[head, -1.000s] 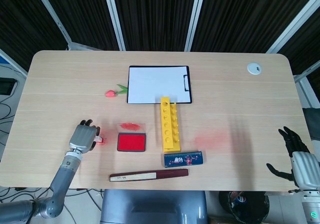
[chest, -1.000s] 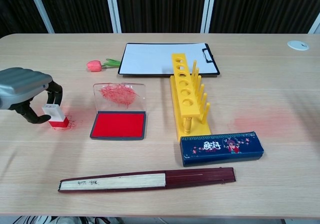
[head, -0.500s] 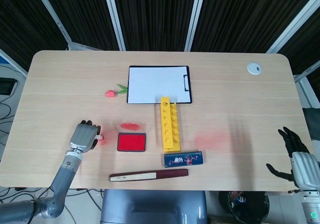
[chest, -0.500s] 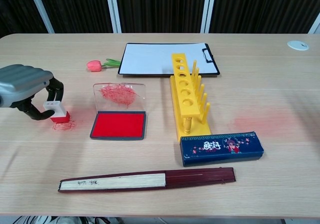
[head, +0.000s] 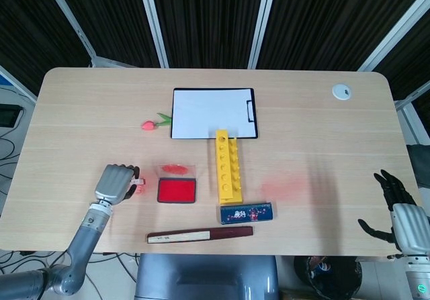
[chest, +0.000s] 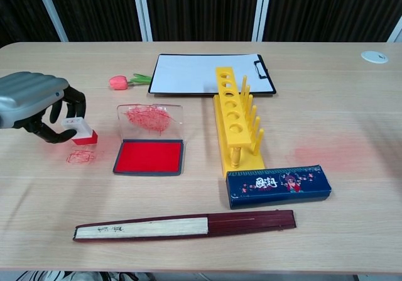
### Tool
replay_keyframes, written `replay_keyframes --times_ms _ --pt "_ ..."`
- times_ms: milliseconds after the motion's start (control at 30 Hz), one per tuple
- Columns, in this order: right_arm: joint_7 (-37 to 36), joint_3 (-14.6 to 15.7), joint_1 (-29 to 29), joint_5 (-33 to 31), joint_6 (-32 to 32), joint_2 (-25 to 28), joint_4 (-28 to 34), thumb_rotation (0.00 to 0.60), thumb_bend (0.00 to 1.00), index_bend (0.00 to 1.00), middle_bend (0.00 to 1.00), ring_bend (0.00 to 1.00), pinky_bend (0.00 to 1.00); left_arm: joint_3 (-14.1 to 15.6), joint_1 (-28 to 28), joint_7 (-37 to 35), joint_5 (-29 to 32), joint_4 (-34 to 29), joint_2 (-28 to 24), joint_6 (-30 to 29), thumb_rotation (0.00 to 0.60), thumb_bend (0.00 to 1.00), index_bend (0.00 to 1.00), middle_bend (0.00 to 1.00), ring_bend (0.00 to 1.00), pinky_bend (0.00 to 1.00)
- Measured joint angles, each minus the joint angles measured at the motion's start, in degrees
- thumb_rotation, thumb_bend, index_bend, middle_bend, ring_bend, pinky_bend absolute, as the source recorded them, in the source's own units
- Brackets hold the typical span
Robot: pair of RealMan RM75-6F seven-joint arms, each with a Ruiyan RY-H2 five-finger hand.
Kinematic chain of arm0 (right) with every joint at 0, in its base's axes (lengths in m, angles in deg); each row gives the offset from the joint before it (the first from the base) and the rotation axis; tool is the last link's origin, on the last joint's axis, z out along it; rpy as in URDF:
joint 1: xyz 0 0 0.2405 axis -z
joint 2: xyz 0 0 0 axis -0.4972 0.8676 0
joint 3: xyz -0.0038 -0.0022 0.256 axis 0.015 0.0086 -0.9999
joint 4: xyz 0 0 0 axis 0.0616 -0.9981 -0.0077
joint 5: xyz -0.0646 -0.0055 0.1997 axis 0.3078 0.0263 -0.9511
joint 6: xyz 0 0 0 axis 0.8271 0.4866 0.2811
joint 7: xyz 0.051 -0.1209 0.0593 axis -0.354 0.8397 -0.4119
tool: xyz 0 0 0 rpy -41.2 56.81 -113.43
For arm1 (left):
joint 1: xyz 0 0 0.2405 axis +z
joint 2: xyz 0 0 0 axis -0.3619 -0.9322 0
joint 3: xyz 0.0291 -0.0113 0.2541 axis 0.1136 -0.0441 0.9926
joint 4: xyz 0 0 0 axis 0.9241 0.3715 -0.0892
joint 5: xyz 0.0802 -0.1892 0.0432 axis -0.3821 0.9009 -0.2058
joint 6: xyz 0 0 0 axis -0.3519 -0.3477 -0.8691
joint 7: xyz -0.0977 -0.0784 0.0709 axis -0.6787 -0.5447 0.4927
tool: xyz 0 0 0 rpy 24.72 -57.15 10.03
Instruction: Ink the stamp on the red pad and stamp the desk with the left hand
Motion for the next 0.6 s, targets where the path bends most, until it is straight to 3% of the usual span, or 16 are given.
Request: replay_keyframes --times_ms 267,600 --pt "-0.2 -0.1 0.0 -0.2 -0.1 0.1 0.0 0.600 0.26 0.07 0.00 0.00 0.19 -0.1 -1.9 -3.9 -3.0 -2.6 -1.0 4.3 0.600 0.48 0.73 0.73 0.55 0.63" --pt "-0.5 -0.2 -0.1 -0.6 -0.4 0.2 0.0 0.600 0.26 0.07 0.00 0.00 0.19 -1.9 -5.9 -0.1 0.6 -4.7 -1.2 9.9 0.600 0.48 0.73 0.73 0.55 0.63"
